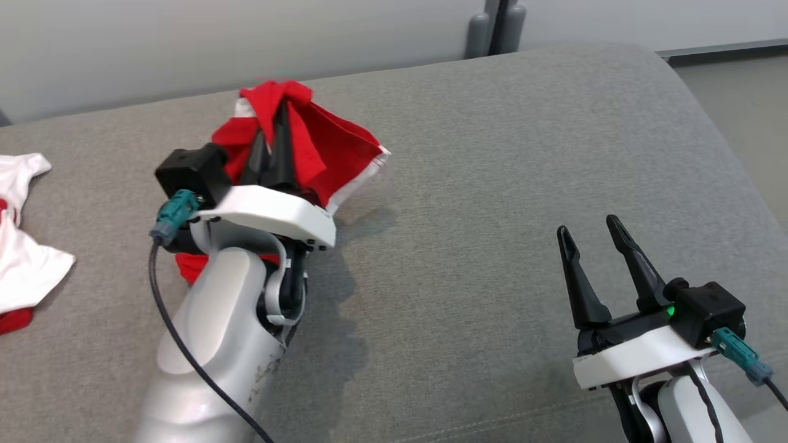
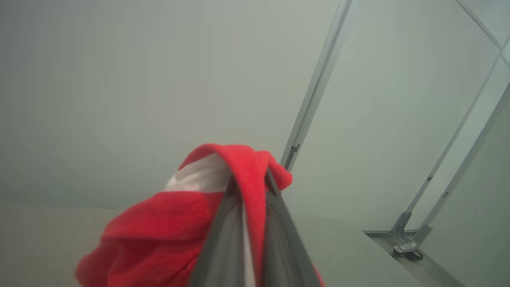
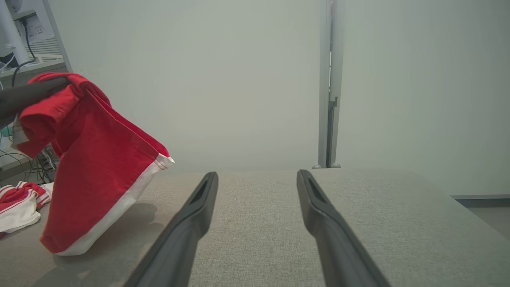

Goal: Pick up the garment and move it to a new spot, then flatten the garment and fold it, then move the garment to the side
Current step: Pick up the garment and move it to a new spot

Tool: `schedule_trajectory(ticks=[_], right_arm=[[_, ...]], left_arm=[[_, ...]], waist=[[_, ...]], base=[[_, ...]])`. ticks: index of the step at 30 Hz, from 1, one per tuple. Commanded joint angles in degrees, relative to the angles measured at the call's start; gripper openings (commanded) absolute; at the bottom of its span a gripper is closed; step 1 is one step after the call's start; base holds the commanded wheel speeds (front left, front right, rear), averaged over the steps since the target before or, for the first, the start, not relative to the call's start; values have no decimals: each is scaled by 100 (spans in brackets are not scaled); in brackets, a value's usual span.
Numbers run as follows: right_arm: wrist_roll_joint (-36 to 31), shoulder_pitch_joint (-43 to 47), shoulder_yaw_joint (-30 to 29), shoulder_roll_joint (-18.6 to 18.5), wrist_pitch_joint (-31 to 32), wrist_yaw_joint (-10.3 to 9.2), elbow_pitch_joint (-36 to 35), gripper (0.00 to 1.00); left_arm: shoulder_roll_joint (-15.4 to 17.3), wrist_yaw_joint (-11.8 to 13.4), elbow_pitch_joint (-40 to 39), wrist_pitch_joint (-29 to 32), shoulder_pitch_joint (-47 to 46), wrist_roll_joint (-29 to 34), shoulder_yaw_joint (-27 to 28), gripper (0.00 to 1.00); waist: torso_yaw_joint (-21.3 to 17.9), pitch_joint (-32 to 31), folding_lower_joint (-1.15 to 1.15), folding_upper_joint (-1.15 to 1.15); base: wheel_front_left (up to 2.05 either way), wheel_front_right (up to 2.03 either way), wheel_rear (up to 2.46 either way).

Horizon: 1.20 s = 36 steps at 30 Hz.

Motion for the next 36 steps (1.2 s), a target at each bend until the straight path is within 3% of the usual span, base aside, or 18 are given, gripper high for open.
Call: schedule_trajectory(ticks=[1,8,15,17,18,23,32,33,34,36], right_arm=[[38,5,88,3,-68,8,-144,100],[144,17,193,54,-68,8,-24,100],[167,-46,244,79,-68,8,22,100],[163,-61,247,84,-68,8,30,100],[161,-69,248,86,-68,8,35,100],[156,-119,277,97,-68,8,68,100],[160,-120,332,106,-68,8,154,100],[160,-114,331,106,-68,8,163,100],[160,-109,333,105,-68,8,169,100],[162,-90,325,93,-68,8,172,100]], left_arm=[[135,81,-193,-33,-103,-103,-2,0],[135,401,72,-33,-275,-469,-895,0],[135,344,569,-33,-422,-1052,-1614,0],[135,329,661,-33,-426,-1259,-1865,31],[135,321,697,-33,-425,-1371,-1990,36],[135,353,891,-33,-465,-1725,-2492,41],[135,400,1097,-33,-511,-1944,-2904,46],[135,398,1096,-33,-517,-1951,-2938,67],[135,408,1091,-33,-520,-1954,-2963,100],[135,437,1044,-33,-525,-1918,-2973,100]], waist=[[-262,-52,0,0],[-816,-1,0,0],[-1038,137,0,0],[-1057,156,0,0],[-1063,169,0,0],[-1026,206,0,0],[-878,119,0,0],[-856,94,0,0],[-838,75,0,0],[-780,19,0,0]], base=[[0,0,0],[0,0,0],[0,0,0],[0,0,0],[0,0,0],[0,0,0],[0,0,0],[0,0,0],[0,0,0],[0,0,0]])
